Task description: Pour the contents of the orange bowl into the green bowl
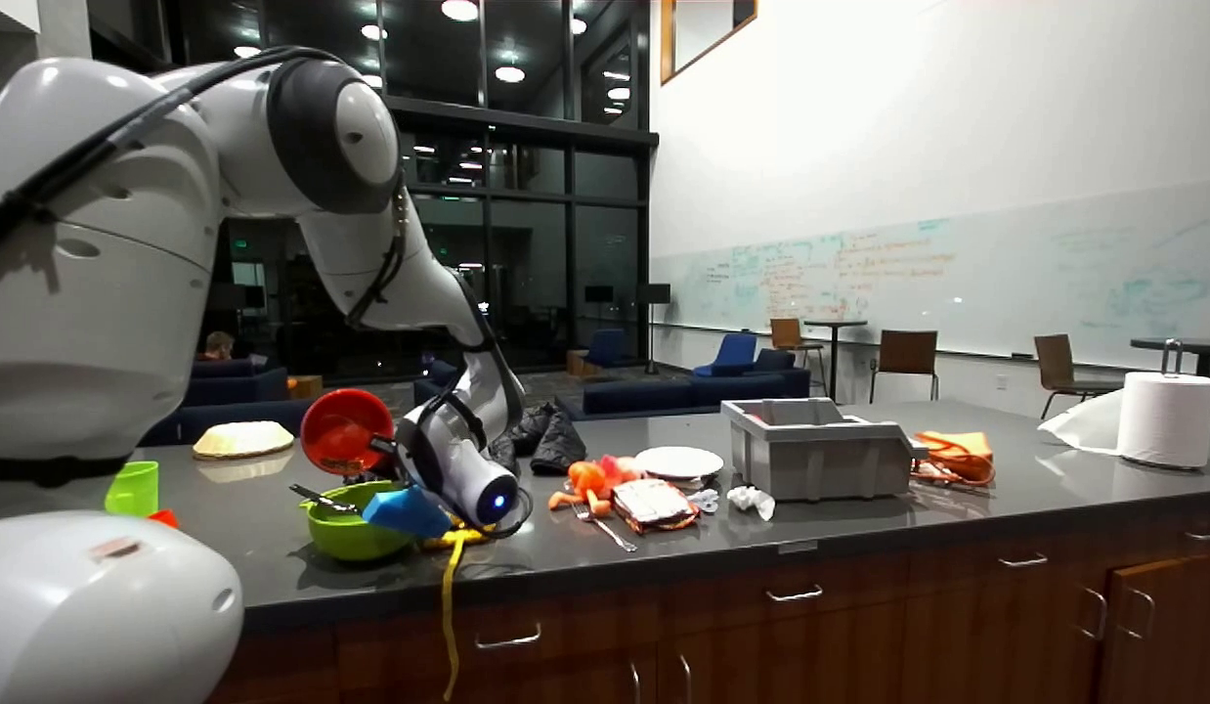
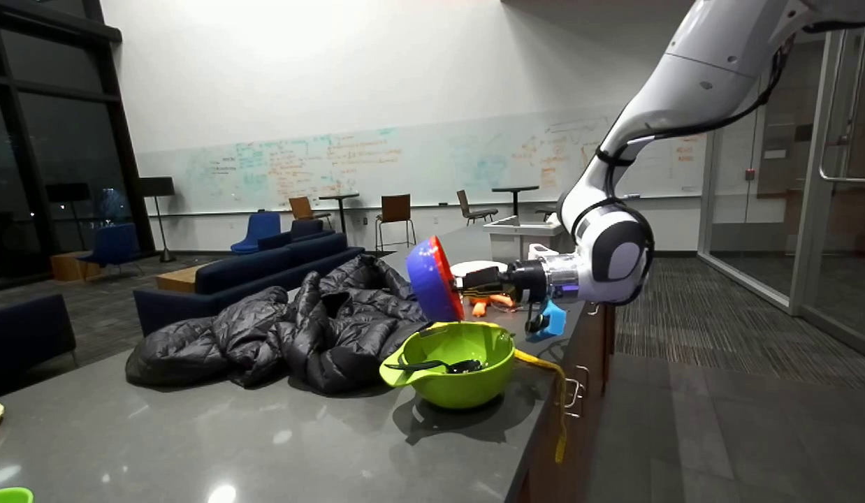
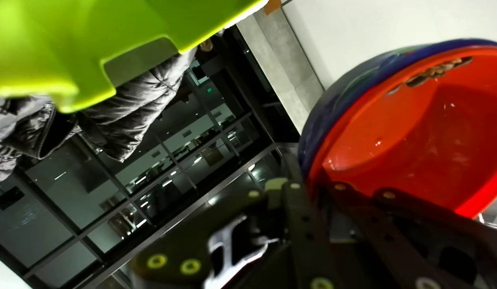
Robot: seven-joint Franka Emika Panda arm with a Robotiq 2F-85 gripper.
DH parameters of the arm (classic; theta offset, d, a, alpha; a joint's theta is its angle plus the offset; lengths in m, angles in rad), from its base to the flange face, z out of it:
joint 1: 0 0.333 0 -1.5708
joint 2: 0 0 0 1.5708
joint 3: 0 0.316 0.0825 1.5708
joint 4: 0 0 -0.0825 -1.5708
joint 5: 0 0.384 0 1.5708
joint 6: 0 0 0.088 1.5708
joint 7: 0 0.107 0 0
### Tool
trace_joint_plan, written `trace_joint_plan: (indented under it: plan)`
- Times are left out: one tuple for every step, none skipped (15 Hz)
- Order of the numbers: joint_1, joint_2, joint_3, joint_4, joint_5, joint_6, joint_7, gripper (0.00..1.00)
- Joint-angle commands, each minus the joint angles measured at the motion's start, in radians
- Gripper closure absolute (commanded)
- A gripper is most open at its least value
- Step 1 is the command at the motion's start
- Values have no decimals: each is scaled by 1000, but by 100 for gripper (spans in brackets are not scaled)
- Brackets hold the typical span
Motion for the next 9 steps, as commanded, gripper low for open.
trace_joint_plan:
  plan:
    - [-10, 3, -10, 0, -6, -58, 23, 98]
    - [-10, 8, -11, 2, -7, -69, 24, 98]
    - [-10, 9, -12, 3, -7, -74, 28, 98]
    - [-11, 14, -14, 6, -9, -85, 33, 98]
    - [-10, 20, -15, 8, -9, -93, 33, 98]
    - [-8, 23, -14, 11, -7, -95, 40, 98]
    - [-8, 30, -15, 16, -9, -98, 44, 98]
    - [-8, 39, -16, 23, -11, -99, 46, 98]
    - [-7, 42, -16, 28, -9, -100, 50, 98]
